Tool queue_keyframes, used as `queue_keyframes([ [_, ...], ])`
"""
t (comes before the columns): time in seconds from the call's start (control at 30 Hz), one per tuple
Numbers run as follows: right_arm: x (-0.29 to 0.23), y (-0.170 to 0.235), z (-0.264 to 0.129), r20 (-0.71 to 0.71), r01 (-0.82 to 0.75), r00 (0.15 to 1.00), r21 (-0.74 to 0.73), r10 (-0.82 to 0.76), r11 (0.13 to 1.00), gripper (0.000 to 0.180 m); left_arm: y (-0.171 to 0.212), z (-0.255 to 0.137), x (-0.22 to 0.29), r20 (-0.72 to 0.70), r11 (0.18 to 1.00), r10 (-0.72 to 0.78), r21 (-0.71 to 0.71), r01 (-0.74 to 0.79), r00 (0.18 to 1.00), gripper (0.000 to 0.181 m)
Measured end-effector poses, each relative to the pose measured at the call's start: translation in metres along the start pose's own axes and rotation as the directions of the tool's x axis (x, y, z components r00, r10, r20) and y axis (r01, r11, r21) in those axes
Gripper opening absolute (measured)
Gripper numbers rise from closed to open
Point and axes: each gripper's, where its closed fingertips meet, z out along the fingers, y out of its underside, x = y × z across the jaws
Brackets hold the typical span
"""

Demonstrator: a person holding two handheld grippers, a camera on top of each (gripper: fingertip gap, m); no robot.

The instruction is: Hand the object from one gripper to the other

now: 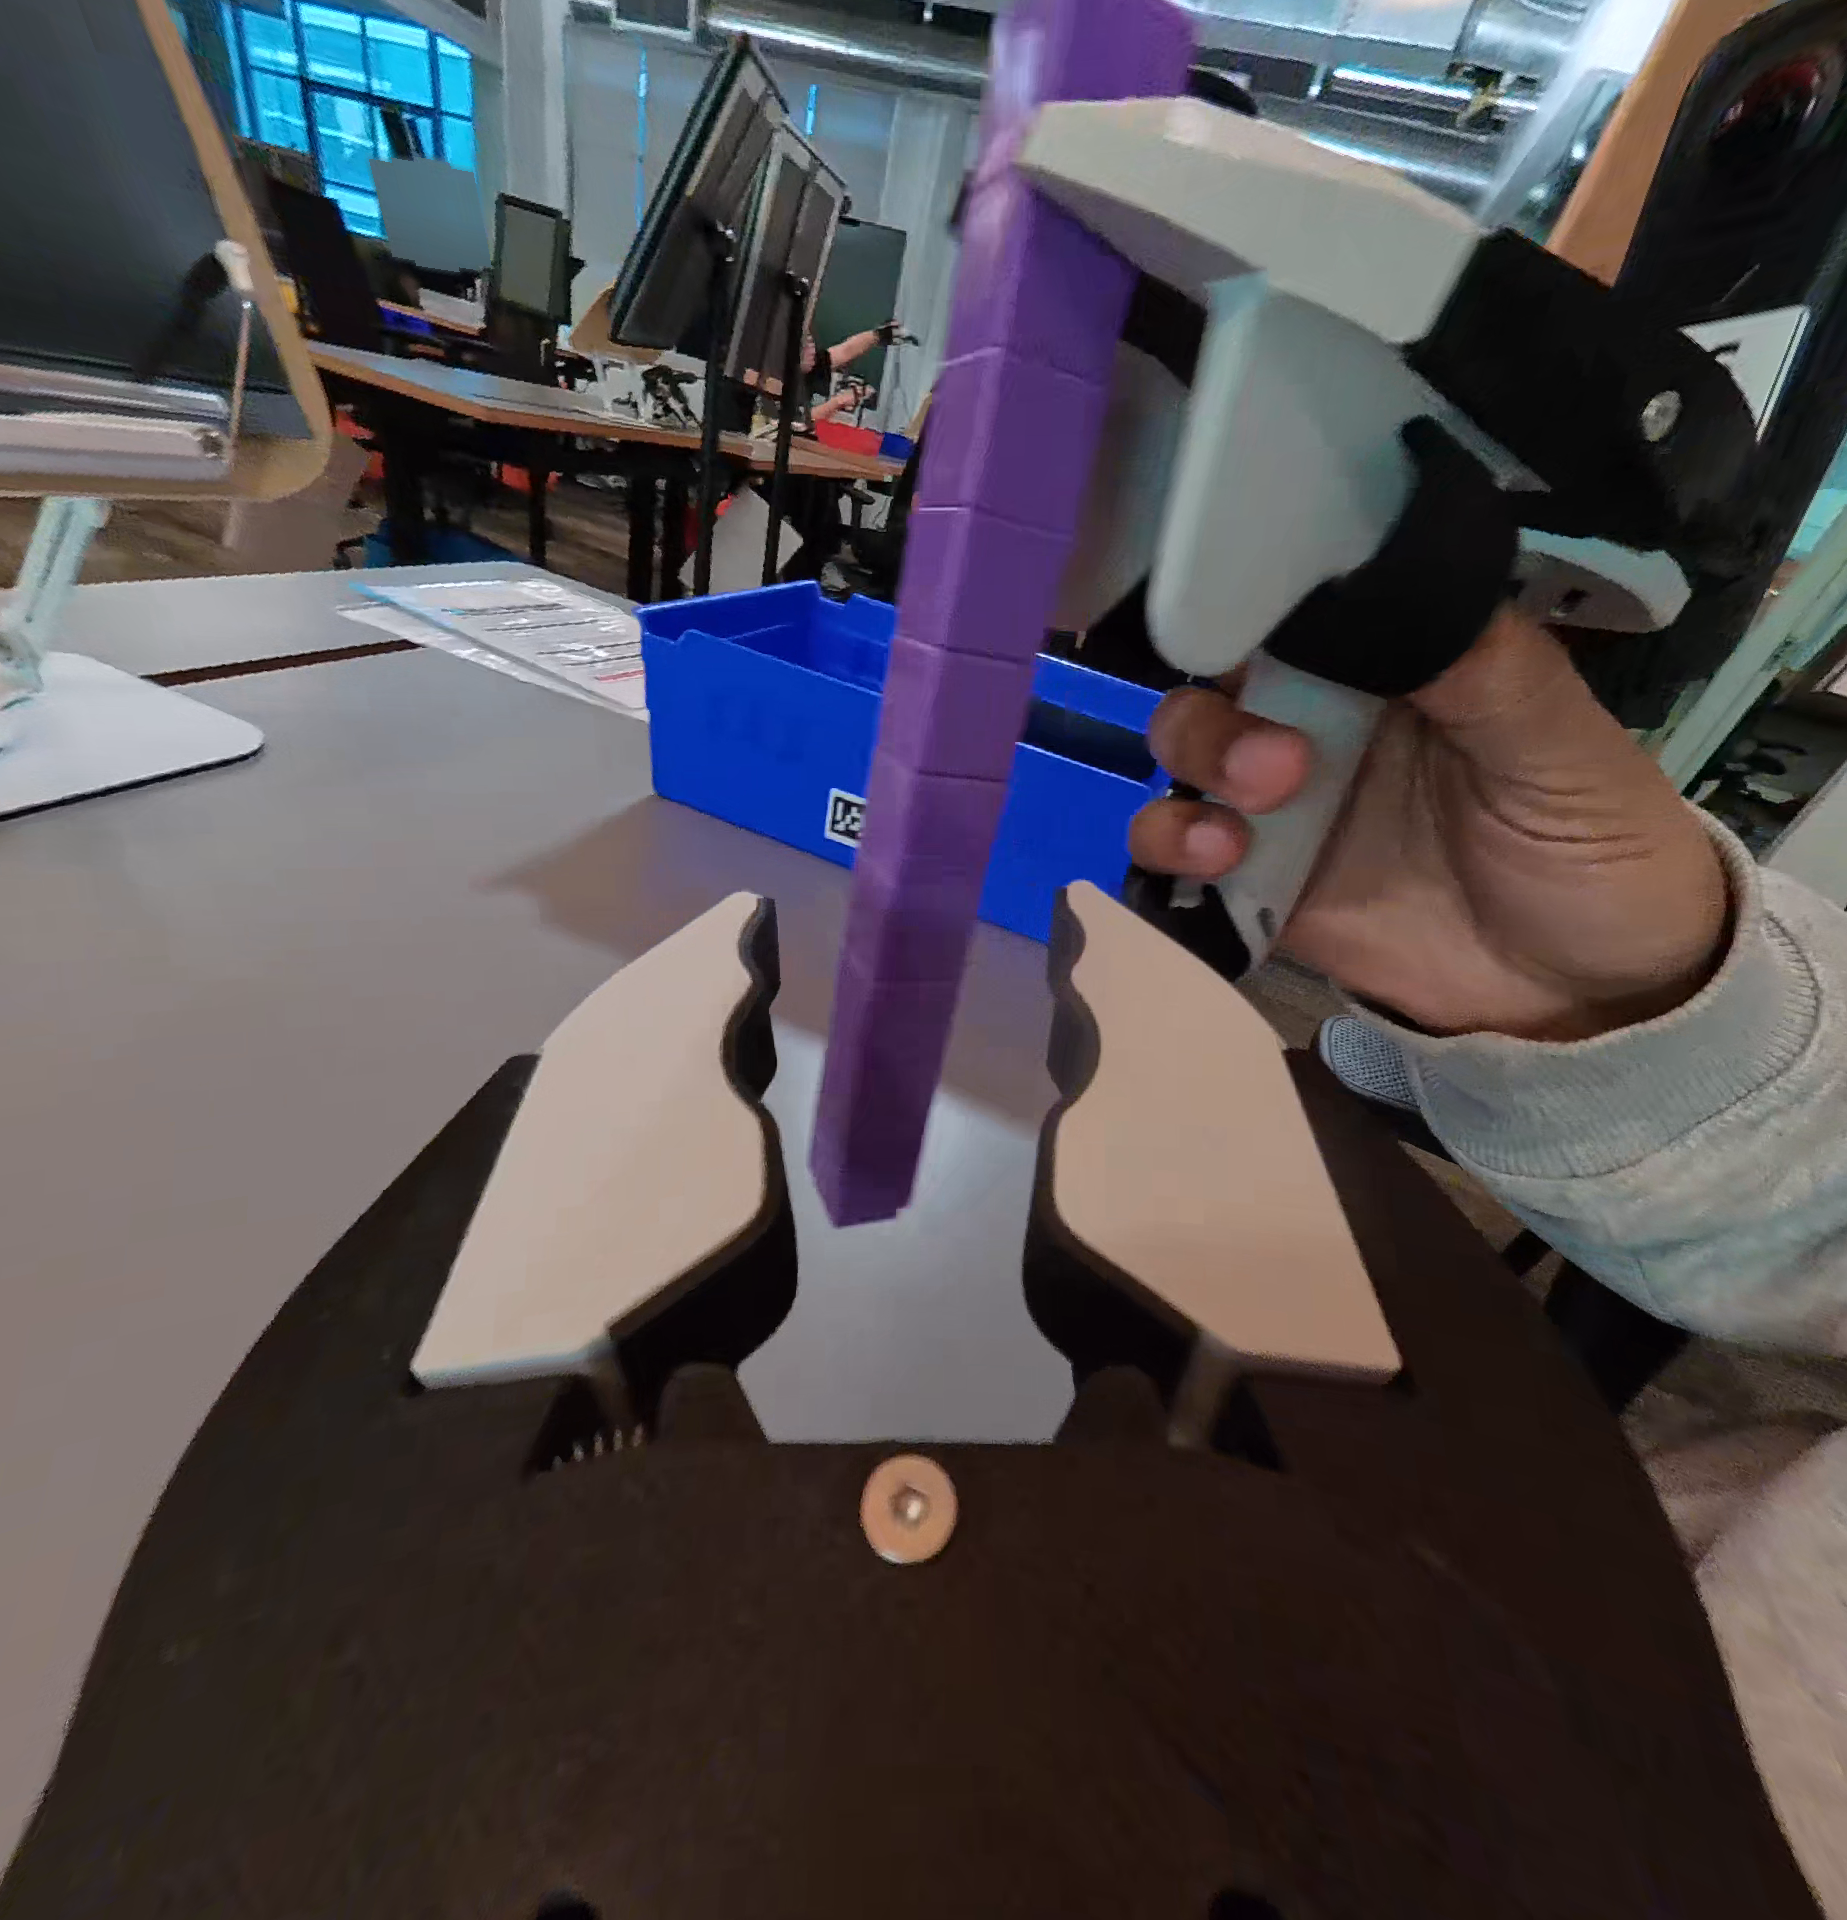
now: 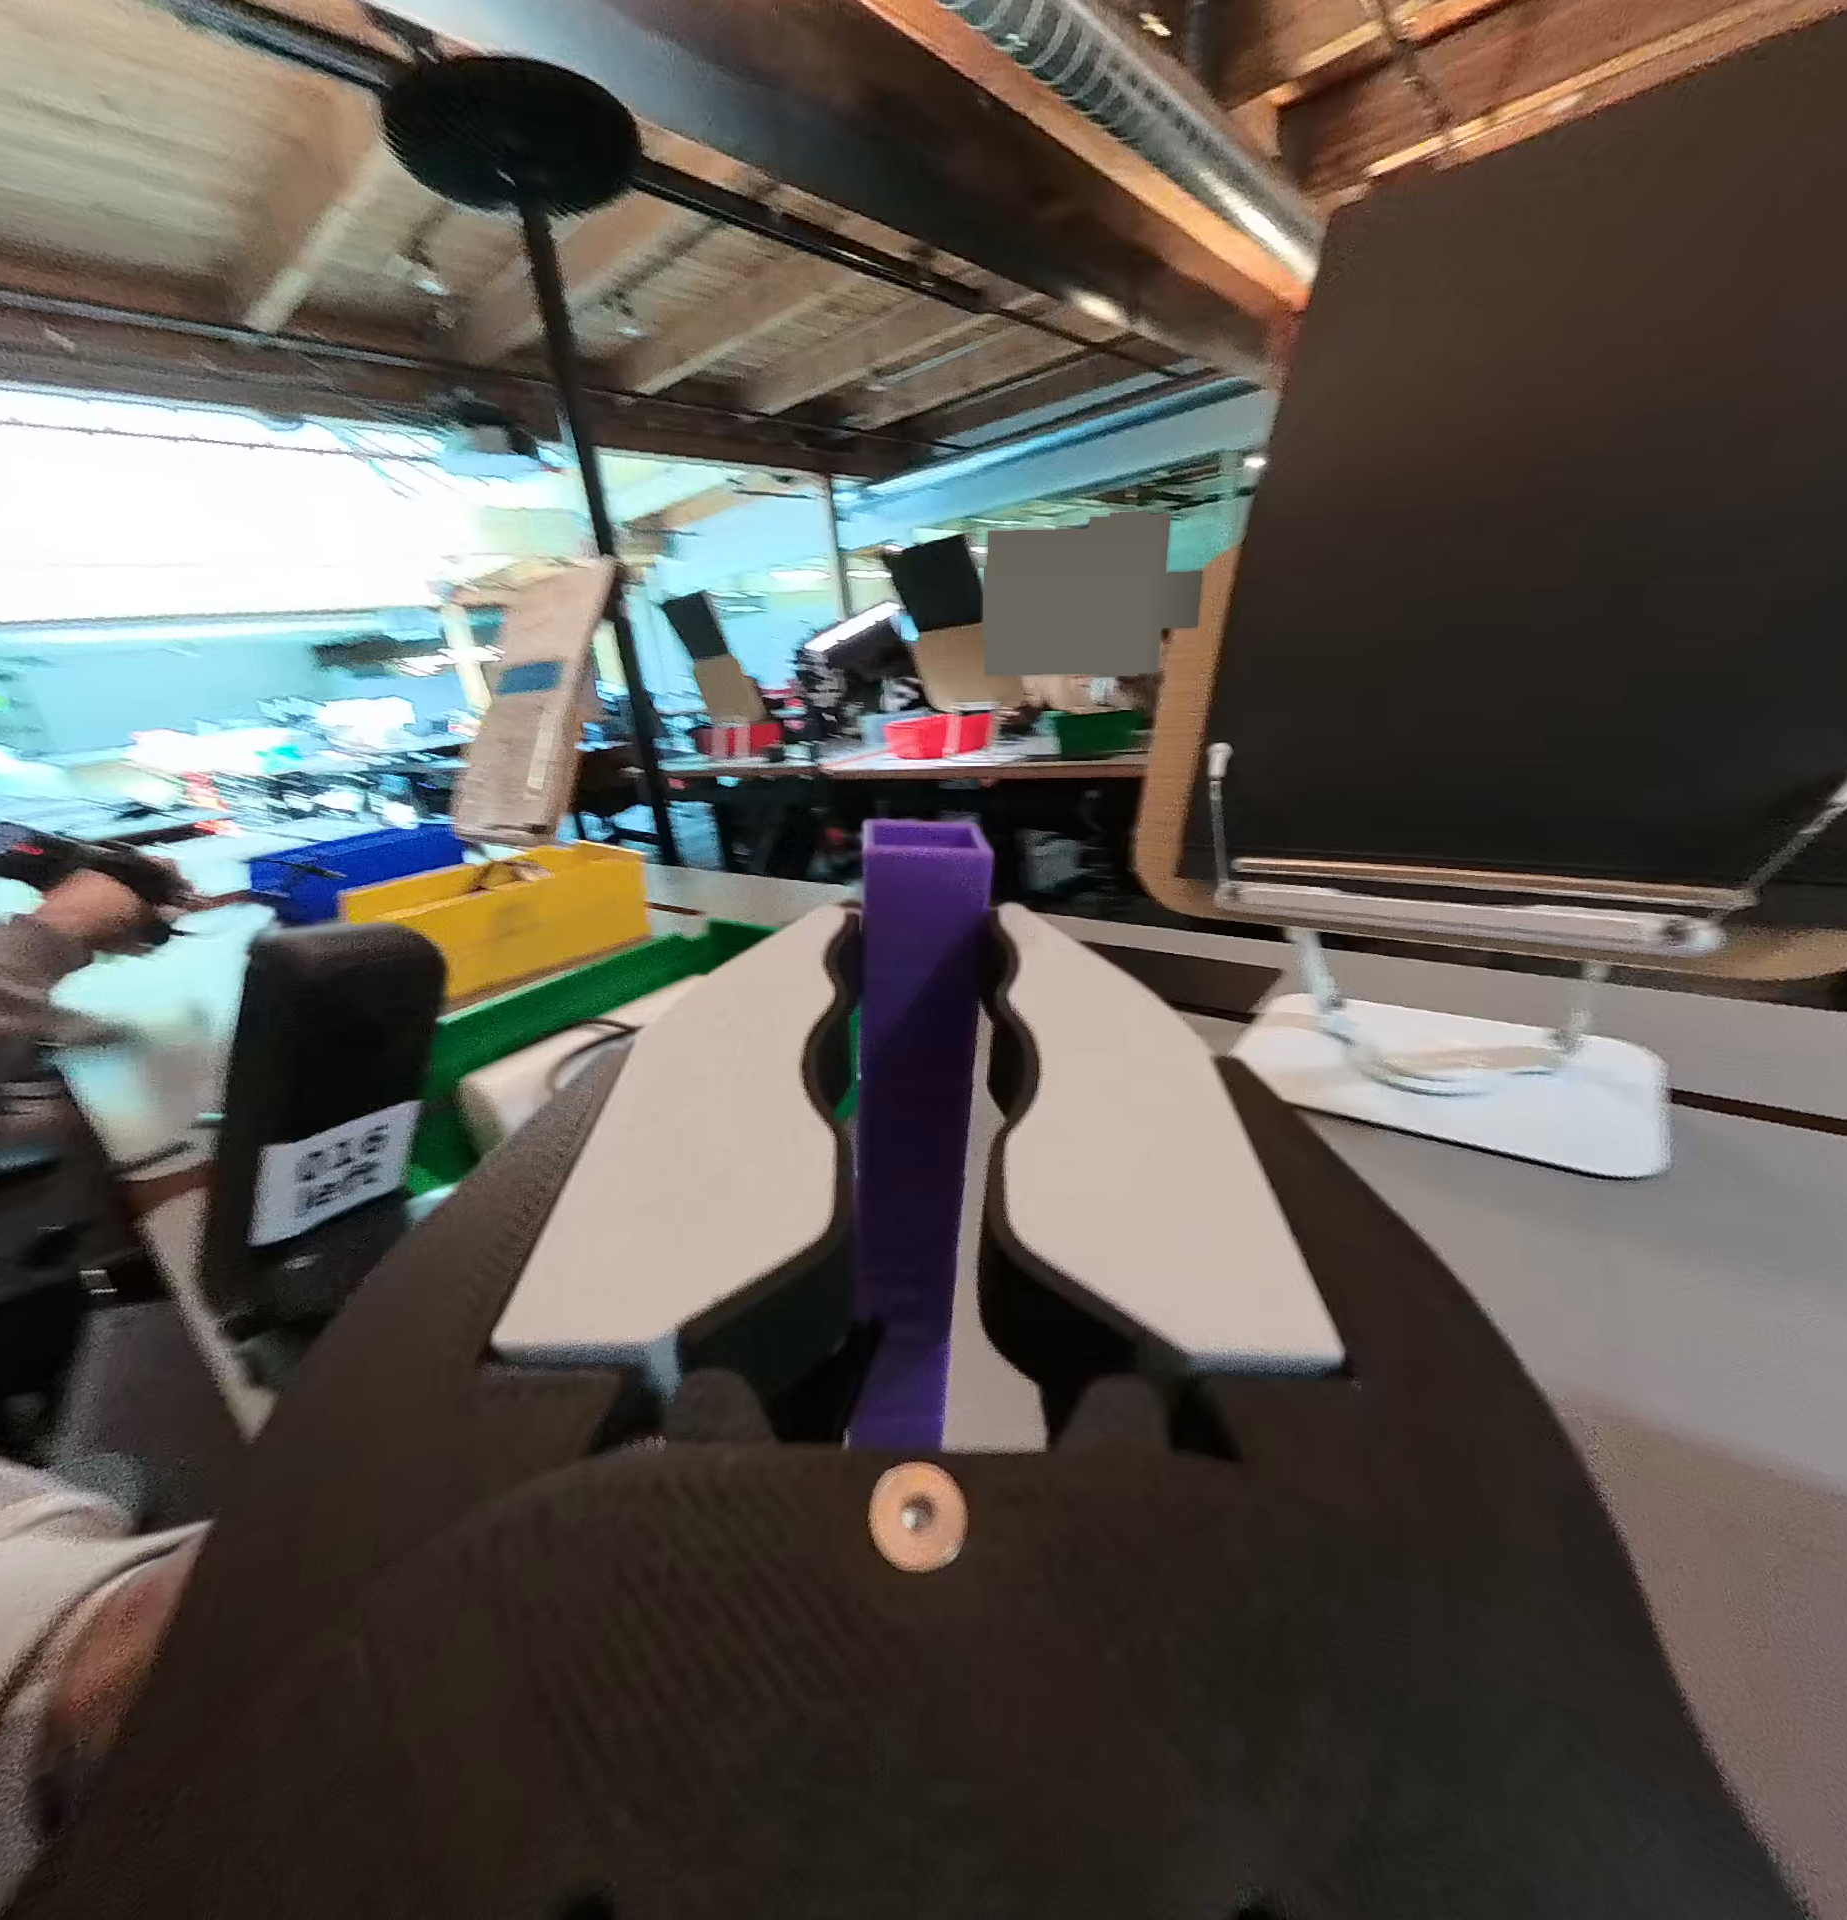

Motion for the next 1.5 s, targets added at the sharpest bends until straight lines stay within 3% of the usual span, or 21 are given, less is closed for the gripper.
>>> queue_keyframes([
  [0.1, -0.007, -0.001, 0.001, -0.051, 0.085, 0.995, -0.006, -0.085, 0.996, 0.023, 0.005, 0.005, 0.004, 0.037, 0.998, 0.060, -0.028, -0.059, 0.997, 0.055],
  [0.2, -0.019, 0.002, 0.002, -0.037, 0.051, 0.998, -0.020, -0.052, 0.999, 0.023, 0.013, 0.007, -0.003, 0.099, 0.992, 0.111, -0.069, -0.104, 0.989, 0.055],
  [0.3, -0.027, 0.007, 0.003, -0.026, 0.020, 0.999, -0.036, -0.021, 0.999, 0.023, 0.013, 0.005, -0.001, 0.086, 0.992, 0.109, -0.069, -0.103, 0.990, 0.026],
  [0.43, -0.031, 0.001, 0.001, 0.003, 0.054, 0.999, -0.031, -0.054, 0.998, 0.023, 0.009, 0.004, 0.003, 0.064, 0.987, 0.149, -0.068, -0.144, 0.987, 0.025],
  [0.6, -0.039, -0.008, -0.002, 0.152, 0.054, 0.987, -0.021, -0.050, 0.998, 0.077, 0.000, 0.000, 0.003, 0.011, 0.996, 0.084, -0.021, -0.083, 0.996, 0.024],
  [0.67, -0.038, -0.015, -0.006, 0.194, 0.060, 0.979, 0.015, -0.062, 0.998, 0.083, -0.006, -0.004, 0.000, -0.016, 0.998, 0.062, 0.000, -0.062, 0.998, 0.024],
  [0.77, -0.039, -0.012, -0.012, 0.305, 0.096, 0.947, 0.043, -0.105, 0.994, 0.071, -0.019, -0.012, 0.001, -0.118, 0.999, 0.022, 0.042, -0.017, 0.993, 0.025],
  [0.9, -0.033, 0.025, -0.017, 0.441, 0.073, 0.896, -0.016, -0.059, 0.997, 0.059, -0.033, -0.025, 0.012, -0.287, 0.998, -0.004, 0.059, 0.022, 0.958, 0.024],
  [0.97, -0.035, 0.048, -0.020, 0.521, -0.019, 0.852, -0.077, 0.057, 0.997, 0.056, -0.037, -0.030, 0.015, -0.333, 0.998, -0.002, 0.058, 0.023, 0.943, 0.024],
  [1.1, -0.055, 0.077, -0.032, 0.660, -0.257, 0.652, -0.270, 0.373, 0.928, 0.050, -0.039, -0.035, 0.020, -0.390, 0.999, -0.002, 0.046, 0.022, 0.921, 0.024],
  [1.17, -0.066, 0.087, -0.034, 0.675, -0.294, 0.582, -0.345, 0.453, 0.891, 0.047, -0.041, -0.036, 0.022, -0.409, 0.998, -0.011, 0.054, 0.036, 0.913, 0.024],
  [1.27, -0.080, 0.106, -0.034, 0.683, -0.203, 0.600, -0.374, 0.417, 0.905, 0.044, -0.043, -0.036, 0.025, -0.430, 0.996, -0.032, 0.061, 0.064, 0.902, 0.024],
  [1.37, -0.082, 0.113, -0.031, 0.662, -0.135, 0.664, -0.352, 0.348, 0.926, 0.023, -0.041, -0.035, 0.028, -0.444, 0.997, -0.039, 0.048, 0.068, 0.895, 0.024],
  [1.5, -0.082, 0.110, -0.031, 0.663, -0.133, 0.670, -0.336, 0.334, 0.933, 0.023, -0.043, -0.035, 0.029, -0.436, 0.997, -0.029, 0.055, 0.059, 0.900, 0.024],
])
